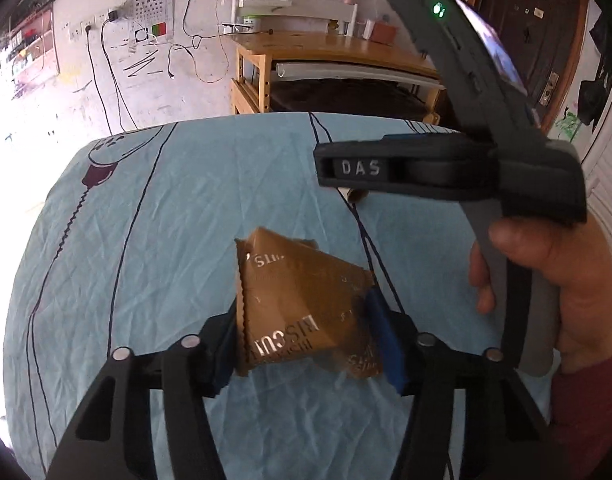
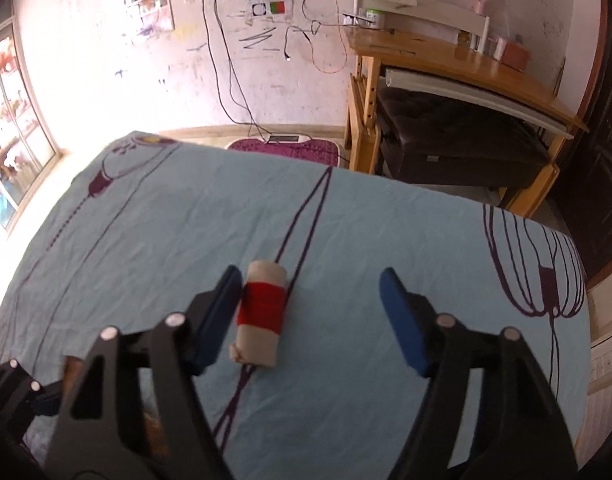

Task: Collect trash
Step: 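Grasp the brown biscuit wrapper with the left tool while the right tool grasps the red-and-white paper tube, then carry the biscuit wrapper and paper tube over the orange bin and open both tools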

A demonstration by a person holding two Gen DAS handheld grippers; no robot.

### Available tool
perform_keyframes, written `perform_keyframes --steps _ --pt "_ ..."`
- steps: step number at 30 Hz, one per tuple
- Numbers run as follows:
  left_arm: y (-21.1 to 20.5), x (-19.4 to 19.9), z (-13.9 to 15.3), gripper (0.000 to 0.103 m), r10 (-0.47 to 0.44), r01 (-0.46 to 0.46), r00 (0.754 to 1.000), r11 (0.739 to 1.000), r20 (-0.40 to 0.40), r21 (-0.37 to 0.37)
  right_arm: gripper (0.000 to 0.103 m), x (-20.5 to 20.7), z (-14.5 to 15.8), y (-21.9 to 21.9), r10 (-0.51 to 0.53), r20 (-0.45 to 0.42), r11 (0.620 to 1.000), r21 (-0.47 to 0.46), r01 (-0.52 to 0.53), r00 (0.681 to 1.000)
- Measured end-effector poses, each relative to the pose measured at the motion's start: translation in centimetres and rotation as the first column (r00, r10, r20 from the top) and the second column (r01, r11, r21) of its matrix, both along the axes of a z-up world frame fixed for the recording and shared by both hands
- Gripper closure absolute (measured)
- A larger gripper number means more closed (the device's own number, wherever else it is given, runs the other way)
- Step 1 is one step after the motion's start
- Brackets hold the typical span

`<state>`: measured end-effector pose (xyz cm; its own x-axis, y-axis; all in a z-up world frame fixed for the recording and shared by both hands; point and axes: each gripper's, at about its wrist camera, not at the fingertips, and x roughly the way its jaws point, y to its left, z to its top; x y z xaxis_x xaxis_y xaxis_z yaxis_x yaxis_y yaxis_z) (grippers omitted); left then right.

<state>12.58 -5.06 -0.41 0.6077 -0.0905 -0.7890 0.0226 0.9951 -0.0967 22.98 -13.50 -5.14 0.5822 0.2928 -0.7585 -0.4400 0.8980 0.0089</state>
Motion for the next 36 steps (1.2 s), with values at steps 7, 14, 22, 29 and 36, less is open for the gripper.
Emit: perform_keyframes --steps 7,14,22,29,36 --pt "0.2 -0.2 0.1 0.071 0.025 -0.024 0.999 0.999 0.024 -0.022 0.074 -0.7 -0.3 1.0 0.061 -0.031 0.998 0.014 -0.061 0.998" --pt "0.4 -0.5 0.5 0.071 0.022 -0.021 0.999 1.0 0.031 -0.022 0.084 -1.2 -0.3 -0.1 0.053 -0.044 0.996 0.081 -0.05 0.998" --pt "0.6 -1.0 1.9 0.071 0.04 -0.039 0.995 0.999 0.086 -0.004 0.083 -2.5 2.9 -4.9 -0.003 0.015 0.953 0.302 -0.002 1.0" --pt "-0.6 -1.5 3.8 0.071 0.022 -0.026 0.989 0.999 0.146 0.024 0.083 -4.9 5.1 -9.6 -0.053 0.062 0.89 0.455 0.019 0.997" --pt "-2.8 -1.6 5.7 0.071 -0.029 0.021 0.98 0.999 0.197 0.044 0.083 -7.7 7.3 -16.0 -0.134 0.118 0.834 0.549 0.048 0.984"
